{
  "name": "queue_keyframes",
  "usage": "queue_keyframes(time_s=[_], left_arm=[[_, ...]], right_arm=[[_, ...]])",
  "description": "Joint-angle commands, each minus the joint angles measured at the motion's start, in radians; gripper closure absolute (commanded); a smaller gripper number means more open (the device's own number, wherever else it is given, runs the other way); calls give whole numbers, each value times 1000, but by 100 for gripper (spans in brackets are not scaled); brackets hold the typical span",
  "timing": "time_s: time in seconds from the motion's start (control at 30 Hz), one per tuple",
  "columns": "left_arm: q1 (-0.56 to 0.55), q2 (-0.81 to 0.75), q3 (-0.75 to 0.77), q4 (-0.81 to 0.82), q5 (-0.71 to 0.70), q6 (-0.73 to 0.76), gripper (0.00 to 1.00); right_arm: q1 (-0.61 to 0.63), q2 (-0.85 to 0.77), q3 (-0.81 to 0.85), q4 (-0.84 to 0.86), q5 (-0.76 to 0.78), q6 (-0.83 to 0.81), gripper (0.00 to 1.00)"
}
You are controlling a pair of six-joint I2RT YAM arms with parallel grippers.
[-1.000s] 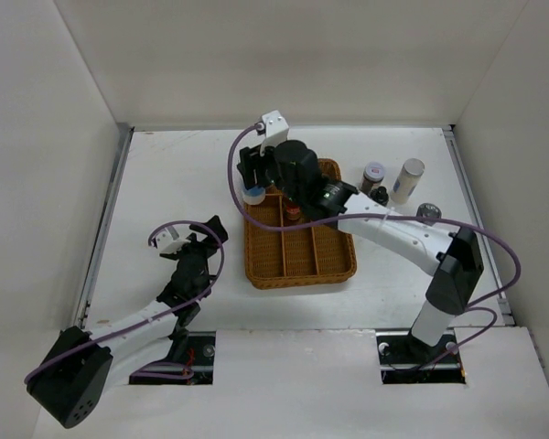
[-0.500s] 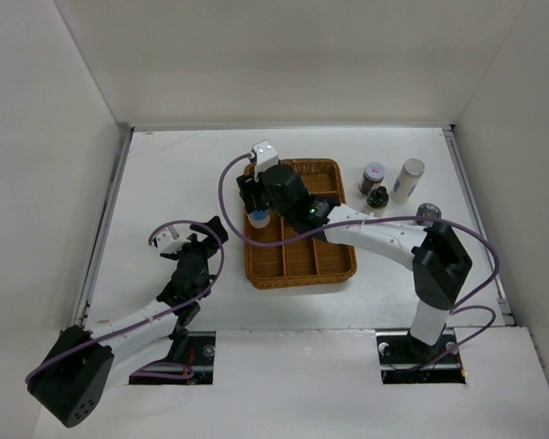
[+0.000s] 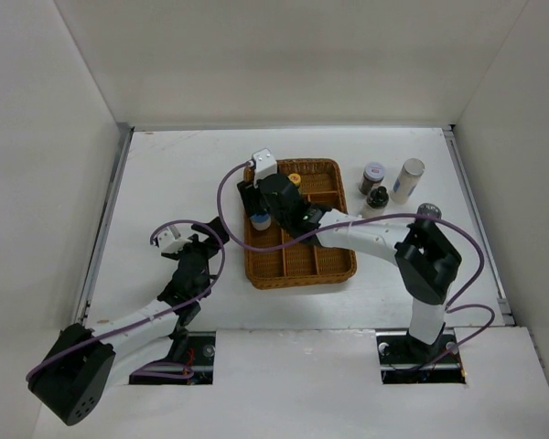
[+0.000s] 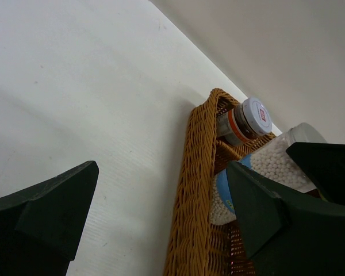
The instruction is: Organize the condiment bottles
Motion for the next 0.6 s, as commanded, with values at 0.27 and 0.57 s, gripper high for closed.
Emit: queue_keyframes(time_s=[0.27, 0.57], left_arm=[[7, 0, -9, 32, 7, -13, 4], [7, 6, -6, 32, 13, -13, 4]], right_arm=[[-8, 20, -18, 189, 67, -28, 41], [2, -29, -4, 172, 85, -52, 14]])
